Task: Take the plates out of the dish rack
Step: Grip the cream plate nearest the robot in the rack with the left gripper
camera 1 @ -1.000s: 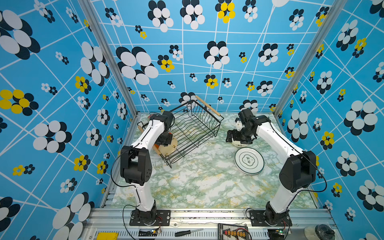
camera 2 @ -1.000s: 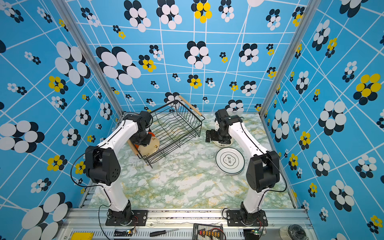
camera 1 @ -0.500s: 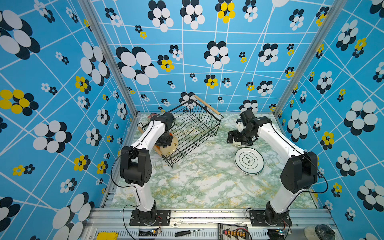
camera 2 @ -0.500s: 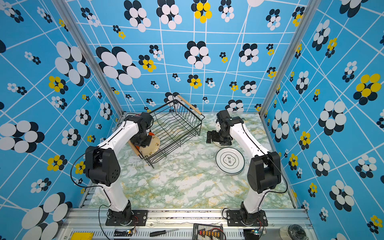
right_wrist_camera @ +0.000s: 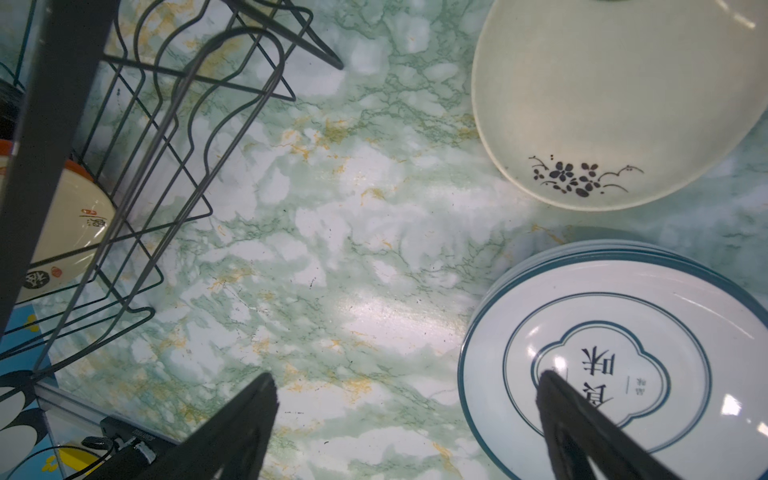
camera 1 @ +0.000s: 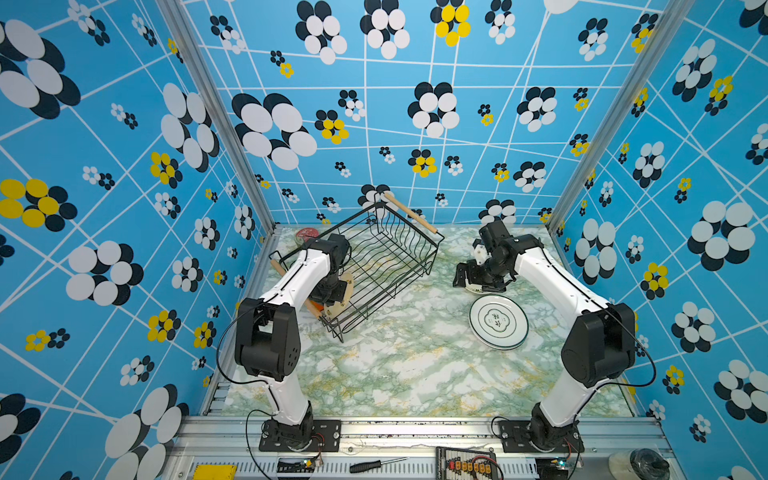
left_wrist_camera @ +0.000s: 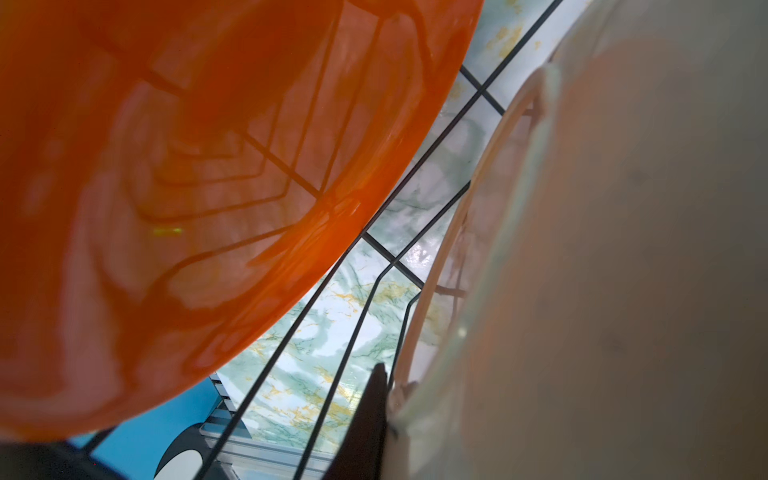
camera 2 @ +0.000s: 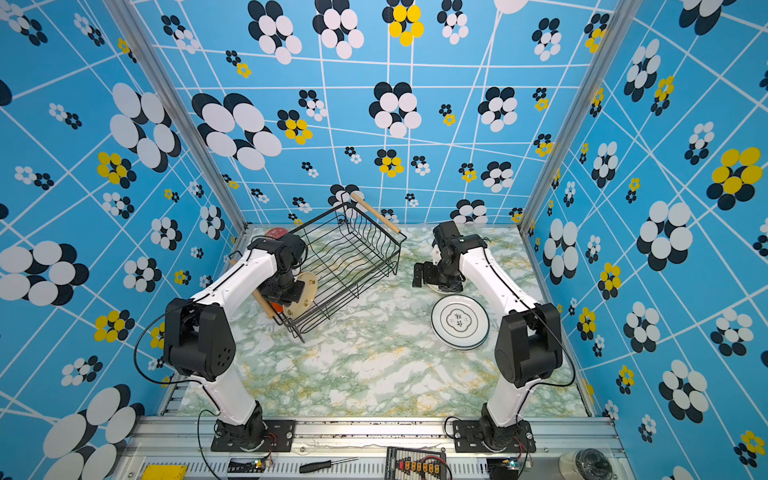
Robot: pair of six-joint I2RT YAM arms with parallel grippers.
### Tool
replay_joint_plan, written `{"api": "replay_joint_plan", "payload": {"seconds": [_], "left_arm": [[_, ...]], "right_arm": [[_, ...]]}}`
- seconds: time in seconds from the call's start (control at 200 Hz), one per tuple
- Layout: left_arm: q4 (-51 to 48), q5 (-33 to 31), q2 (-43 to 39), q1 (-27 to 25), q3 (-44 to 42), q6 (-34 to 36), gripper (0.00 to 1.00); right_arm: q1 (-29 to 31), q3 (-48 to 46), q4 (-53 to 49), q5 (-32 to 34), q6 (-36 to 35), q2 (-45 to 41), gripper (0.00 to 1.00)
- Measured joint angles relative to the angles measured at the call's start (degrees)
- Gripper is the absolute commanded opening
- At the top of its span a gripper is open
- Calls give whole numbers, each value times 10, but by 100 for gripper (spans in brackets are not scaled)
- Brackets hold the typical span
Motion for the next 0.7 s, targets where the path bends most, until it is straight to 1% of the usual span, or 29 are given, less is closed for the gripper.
{"api": "replay_joint_plan", "payload": {"seconds": [0.26, 0.58, 0.7], "left_arm": [[1, 0, -6, 0, -5, -12, 13], [0, 4, -8, 0, -5, -13, 11], [0, 12, -13, 0, -5, -12, 9]], "right_arm": [[0, -6, 1, 0, 2, -7, 99], [0, -6, 2, -8, 2, -10, 99], [0, -6, 3, -13, 2, -10, 99]]}}
